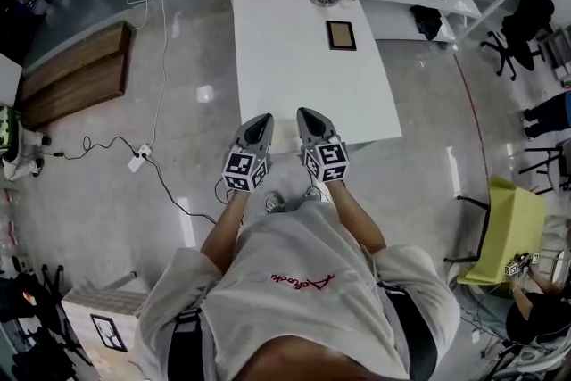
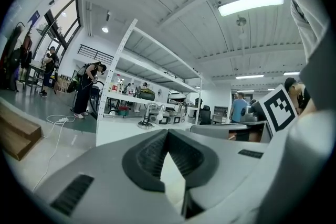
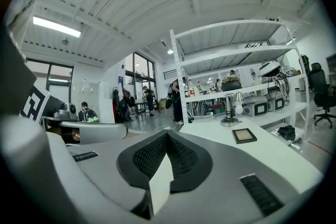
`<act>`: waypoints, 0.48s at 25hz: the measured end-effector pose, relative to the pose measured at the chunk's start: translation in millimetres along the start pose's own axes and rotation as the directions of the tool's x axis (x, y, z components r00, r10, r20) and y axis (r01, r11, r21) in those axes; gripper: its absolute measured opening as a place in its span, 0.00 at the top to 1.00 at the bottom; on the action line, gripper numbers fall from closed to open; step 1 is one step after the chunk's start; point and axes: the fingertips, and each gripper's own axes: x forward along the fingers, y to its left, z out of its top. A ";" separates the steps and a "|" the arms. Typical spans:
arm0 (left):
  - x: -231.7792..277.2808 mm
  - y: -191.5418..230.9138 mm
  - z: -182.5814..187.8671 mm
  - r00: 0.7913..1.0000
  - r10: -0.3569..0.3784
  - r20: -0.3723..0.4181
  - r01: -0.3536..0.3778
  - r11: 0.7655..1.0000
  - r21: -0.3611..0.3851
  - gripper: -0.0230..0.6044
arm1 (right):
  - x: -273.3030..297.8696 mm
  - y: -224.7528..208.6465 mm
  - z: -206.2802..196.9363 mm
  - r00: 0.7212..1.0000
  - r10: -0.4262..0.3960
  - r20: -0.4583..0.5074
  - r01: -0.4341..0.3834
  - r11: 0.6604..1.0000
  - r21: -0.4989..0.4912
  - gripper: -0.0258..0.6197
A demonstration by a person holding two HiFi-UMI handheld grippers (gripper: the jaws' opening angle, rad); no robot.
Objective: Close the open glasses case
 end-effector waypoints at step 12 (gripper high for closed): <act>-17.0 -30.1 14.5 0.998 0.024 0.058 -0.024 1.000 0.015 0.95 | -39.5 14.0 18.7 0.999 0.033 0.043 -0.031 0.998 -0.050 0.93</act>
